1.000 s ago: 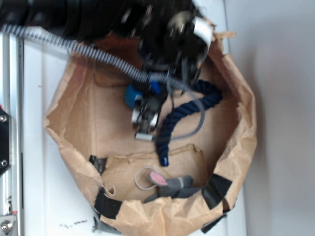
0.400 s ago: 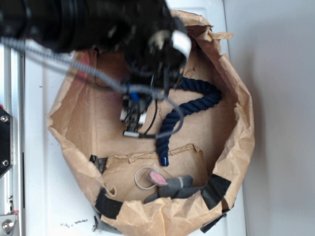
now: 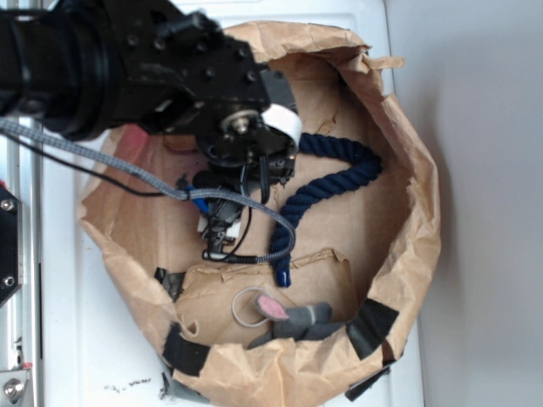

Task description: Grab the blue ball.

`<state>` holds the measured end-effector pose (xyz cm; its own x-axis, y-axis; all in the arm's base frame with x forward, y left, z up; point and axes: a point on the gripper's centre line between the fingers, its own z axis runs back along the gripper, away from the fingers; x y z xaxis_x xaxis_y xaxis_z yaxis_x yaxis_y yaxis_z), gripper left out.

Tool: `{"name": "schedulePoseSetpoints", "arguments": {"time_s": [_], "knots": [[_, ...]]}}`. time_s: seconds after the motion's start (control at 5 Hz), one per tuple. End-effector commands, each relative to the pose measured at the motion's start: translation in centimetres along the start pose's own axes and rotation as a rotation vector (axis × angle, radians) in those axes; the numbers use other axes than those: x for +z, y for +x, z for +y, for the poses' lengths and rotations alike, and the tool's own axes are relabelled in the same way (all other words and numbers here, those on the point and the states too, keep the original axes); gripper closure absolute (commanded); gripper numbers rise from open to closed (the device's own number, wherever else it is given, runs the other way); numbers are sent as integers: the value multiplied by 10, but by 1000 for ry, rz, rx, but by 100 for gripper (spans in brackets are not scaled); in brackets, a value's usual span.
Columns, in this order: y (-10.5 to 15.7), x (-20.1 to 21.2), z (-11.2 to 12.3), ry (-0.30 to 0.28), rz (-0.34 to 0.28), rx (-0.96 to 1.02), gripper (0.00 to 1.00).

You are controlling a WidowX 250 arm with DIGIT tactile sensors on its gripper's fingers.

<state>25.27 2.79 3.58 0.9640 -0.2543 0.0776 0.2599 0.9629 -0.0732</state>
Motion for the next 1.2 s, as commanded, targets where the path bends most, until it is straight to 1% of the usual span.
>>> {"name": "schedulePoseSetpoints", "arguments": {"time_s": [0.0, 0.2, 0.4, 0.6, 0.8, 1.0], "knots": [[11, 2, -6, -1, -43, 1, 100], [16, 3, -5, -8, -76, 0, 100], [19, 14, -3, -45, -110, 8, 100], [13, 35, -4, -80, -120, 7, 100], [12, 62, -3, -133, -148, 28, 100], [14, 89, -4, -150, -186, 49, 100]]}}
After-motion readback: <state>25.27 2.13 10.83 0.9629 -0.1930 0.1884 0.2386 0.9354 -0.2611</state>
